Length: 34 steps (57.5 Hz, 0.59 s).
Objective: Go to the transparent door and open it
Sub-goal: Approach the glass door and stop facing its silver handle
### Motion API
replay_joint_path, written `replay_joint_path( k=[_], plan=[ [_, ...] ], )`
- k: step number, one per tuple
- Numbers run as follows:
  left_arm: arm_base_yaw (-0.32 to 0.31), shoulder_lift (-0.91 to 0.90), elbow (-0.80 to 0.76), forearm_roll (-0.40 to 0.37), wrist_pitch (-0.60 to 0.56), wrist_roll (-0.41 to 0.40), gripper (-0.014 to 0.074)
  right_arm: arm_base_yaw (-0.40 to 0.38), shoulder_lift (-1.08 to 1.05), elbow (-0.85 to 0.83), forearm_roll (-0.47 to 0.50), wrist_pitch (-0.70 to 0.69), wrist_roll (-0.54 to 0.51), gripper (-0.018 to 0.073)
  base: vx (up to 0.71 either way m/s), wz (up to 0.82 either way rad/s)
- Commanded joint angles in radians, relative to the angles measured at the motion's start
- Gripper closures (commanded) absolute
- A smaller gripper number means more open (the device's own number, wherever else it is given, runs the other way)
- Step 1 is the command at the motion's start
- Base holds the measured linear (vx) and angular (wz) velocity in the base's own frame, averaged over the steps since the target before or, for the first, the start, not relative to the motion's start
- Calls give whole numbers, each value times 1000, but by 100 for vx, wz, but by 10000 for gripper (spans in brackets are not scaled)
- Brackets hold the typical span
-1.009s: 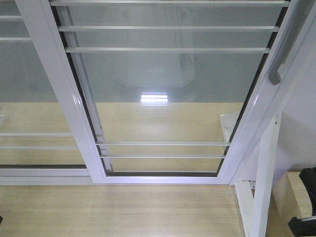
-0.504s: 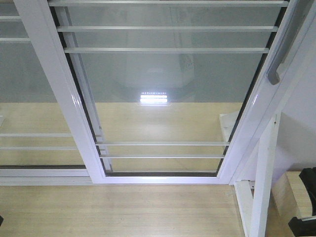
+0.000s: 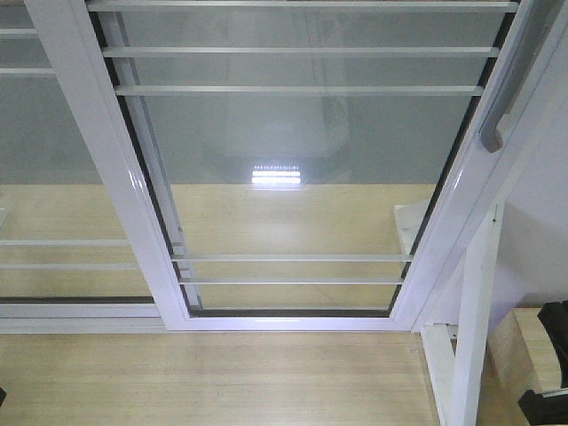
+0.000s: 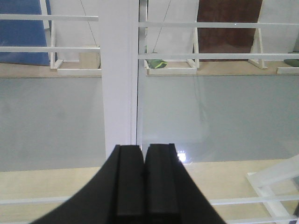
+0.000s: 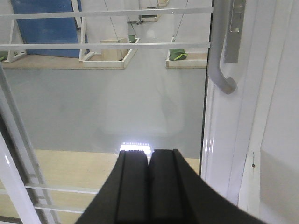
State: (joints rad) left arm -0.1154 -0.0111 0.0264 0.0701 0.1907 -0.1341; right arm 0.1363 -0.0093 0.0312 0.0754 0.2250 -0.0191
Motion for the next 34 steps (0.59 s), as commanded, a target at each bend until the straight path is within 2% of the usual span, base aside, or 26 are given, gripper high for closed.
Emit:
replay_joint_path(
  k=[1,10,16,26,30,34],
  plan=[
    [1,-3,31,-3,-82,-3,593,-4,-15,12,-2,-82,-3,557,0,0],
    [1,-3,30,-1,-102,-3,593,-4,-15,12,-2,-137,-3,557,0,0],
    [1,-3,20,42,-161,-3,593,-4,-15,12,-2,-230,-3,557,0,0],
    [1,-3,0,39,-414,-116,593,-4,-15,-15,-3,-439,-51,557,0,0],
    [1,1,-54,41,-403,-143,593,-4,-12,-74,-1,-437,-73,557,0,0],
    [1,31,-138,44,-342,-127,593,-4,16,-165,2,-379,-93,557,0,0]
  ],
)
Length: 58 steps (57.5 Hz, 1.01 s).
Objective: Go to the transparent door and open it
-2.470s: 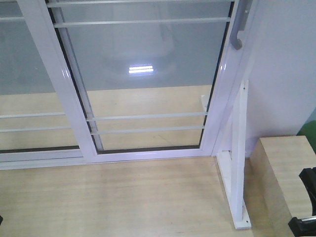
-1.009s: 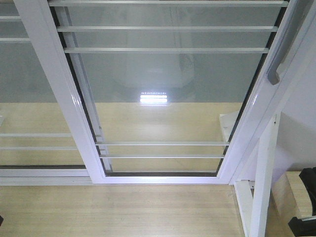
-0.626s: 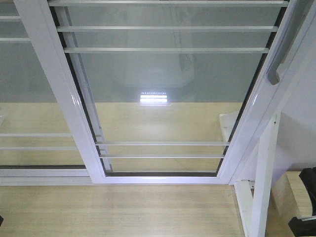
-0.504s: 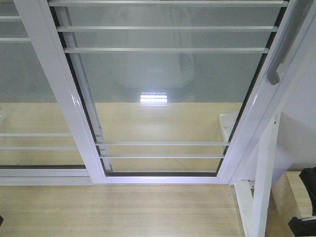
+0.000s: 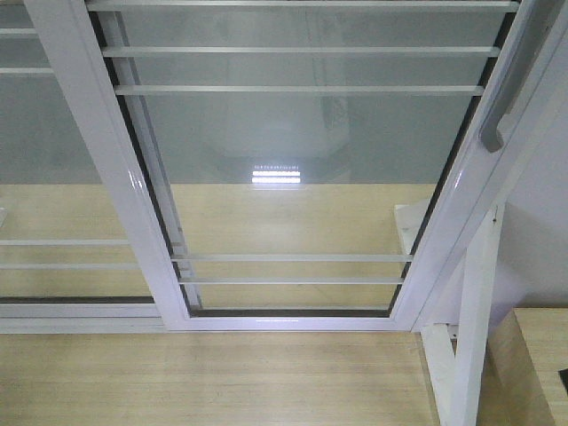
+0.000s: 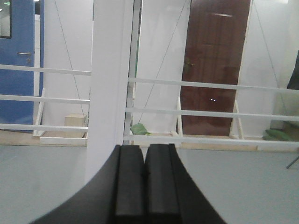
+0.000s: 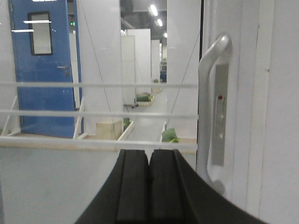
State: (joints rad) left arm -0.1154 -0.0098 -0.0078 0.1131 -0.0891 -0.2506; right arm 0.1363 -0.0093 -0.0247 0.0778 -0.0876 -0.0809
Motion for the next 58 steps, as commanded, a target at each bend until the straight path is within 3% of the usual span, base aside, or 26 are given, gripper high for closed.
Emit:
replay_joint_path(
  k=[1,11,26,35,47,58],
  plan=[
    [1,46,-131,3,-40,0,593,-4,26,-130,0,-50,-35,557,0,0],
    [1,306,-357,3,12,98,593,-4,274,-441,-3,145,-128,557,0,0],
    [1,770,-646,-1,-13,111,593,-4,701,-753,-2,161,-136,557,0,0],
    [1,908,-729,-1,-42,109,593,-4,827,-798,0,122,-126,557,0,0],
    [1,944,-741,0,-89,113,584,-4,917,-795,2,142,-117,551,0,0],
    [1,943,-741,0,-128,113,507,-4,958,-795,3,144,-117,489,0,0]
  ],
)
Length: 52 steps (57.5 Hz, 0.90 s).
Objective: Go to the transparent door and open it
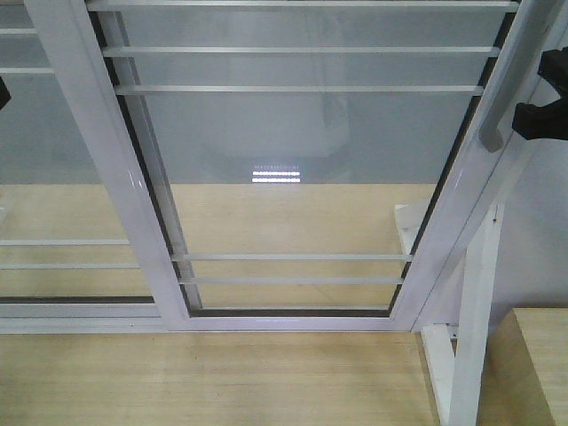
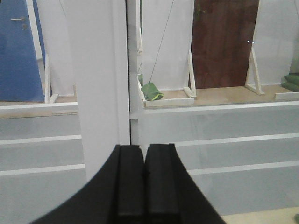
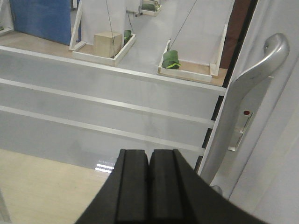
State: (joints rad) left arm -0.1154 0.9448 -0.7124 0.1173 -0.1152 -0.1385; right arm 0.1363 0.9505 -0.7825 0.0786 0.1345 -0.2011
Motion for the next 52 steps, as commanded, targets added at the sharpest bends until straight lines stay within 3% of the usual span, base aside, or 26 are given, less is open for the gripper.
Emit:
replay_joint_path(
  k=[1,8,18,26,33,46,52],
  plan=[
    [1,-11,-37,-4,-101,1,492,-4,-2,-38,2,-78,4,475,0,0],
    [1,1,-37,-4,-83,1,374,-4,-1,-38,2,-83,14,357,0,0],
    [1,46,-37,-3,-79,2,188,-4,1,-38,2,-123,14,97,0,0],
    [1,90,-37,-5,-70,-1,76,-4,3,-38,1,-182,14,-50,0,0],
    [1,99,-37,-5,-61,-1,31,-22,3,-38,2,-203,10,-69,0,0],
    [1,99,-37,-5,-51,-1,29,-216,15,-38,43,-92,52,-16,0,0],
    [1,99,-37,-5,-51,-1,29,-263,57,-38,82,-95,52,10,0,0]
  ],
)
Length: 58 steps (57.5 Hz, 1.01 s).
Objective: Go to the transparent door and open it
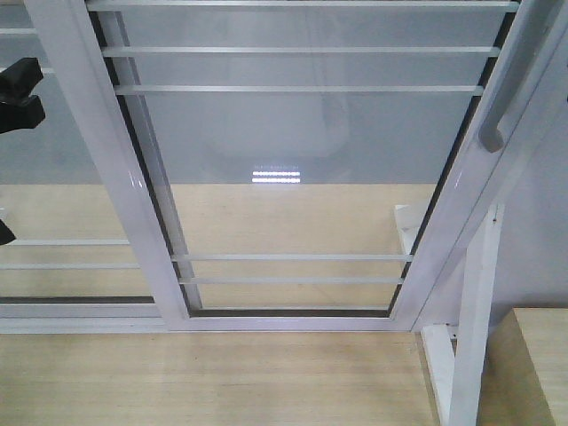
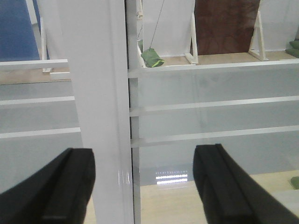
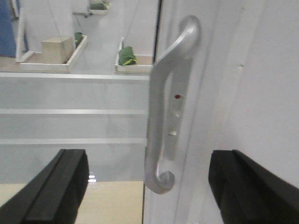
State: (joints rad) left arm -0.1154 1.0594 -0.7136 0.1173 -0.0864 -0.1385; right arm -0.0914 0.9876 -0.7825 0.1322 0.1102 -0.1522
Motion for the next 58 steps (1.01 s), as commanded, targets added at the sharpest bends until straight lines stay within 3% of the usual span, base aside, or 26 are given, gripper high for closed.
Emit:
replay_joint_path(
  k=[1,12,37,58],
  plan=[
    [1,-15,-36,-5,-79,-1,29,-37,28,-38,32,-75,3,15,0,0],
    [1,-15,-36,-5,-79,-1,29,-35,170,-62,50,-160,3,49,0,0],
    [1,-15,-36,-5,-79,-1,29,-35,526,-383,43,-119,-34,59,0,0],
    [1,-15,-36,-5,-79,-1,29,-28,721,-588,50,-92,-35,130,0,0]
  ],
)
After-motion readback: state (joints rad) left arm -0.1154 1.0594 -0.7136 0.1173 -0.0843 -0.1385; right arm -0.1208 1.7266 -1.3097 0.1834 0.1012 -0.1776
